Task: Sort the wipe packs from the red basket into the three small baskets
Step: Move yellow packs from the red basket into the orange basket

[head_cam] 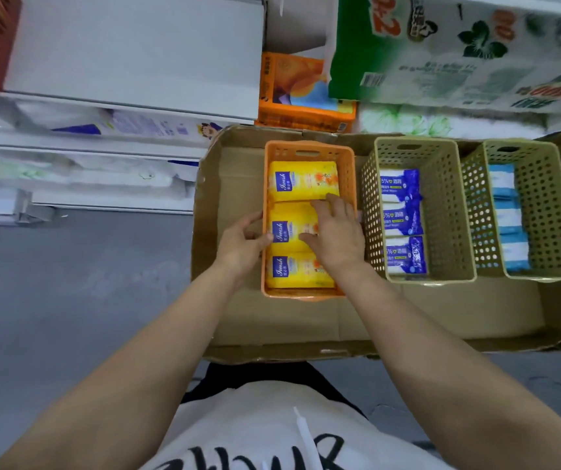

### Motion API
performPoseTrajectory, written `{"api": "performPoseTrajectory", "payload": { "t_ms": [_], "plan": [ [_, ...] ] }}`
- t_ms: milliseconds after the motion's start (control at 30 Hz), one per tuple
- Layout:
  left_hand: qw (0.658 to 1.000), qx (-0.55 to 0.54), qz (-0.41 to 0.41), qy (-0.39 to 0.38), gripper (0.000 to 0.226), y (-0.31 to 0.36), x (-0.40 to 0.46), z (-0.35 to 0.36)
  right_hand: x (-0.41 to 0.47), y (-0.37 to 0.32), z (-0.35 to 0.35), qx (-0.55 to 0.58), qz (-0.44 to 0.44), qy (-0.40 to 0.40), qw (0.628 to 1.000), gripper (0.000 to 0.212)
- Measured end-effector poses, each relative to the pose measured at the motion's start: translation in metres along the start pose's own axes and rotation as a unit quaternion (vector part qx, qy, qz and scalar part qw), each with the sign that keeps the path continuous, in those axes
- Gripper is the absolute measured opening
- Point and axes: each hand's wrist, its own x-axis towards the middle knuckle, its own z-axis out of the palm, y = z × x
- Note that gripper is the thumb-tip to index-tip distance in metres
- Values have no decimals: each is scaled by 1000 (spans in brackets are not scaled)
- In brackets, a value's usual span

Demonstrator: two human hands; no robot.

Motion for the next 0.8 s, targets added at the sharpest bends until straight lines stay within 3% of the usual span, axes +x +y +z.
{"api": "performPoseTrajectory", "payload": {
  "t_ms": [100, 200, 333, 500, 667, 800],
  "plan": [
    [1000, -18, -2, 6, 54, -4, -1, 2, 2, 6, 3, 57, -11, -71, 996, 80],
    [999, -33, -1, 4, 54, -5, -2, 3, 5, 12, 6, 30, -44, -126, 991, 93],
    [999, -35, -9, 6, 53, -5, -2, 3, 9, 13, 9, 26, -54, -65, 996, 84],
    [1000, -25, -14, 5, 53, -5, 0, 1, 17, 10, 7, 17, -67, -86, 994, 88],
    [1000, -17, -18, 4, 51, -6, 2, -1, 33, 7, 0, 24, -46, -6, 999, 93],
    [1000, -22, -15, 4, 50, -8, 4, -1, 52, 9, 0, 37, -27, -131, 990, 101]
  ]
}}
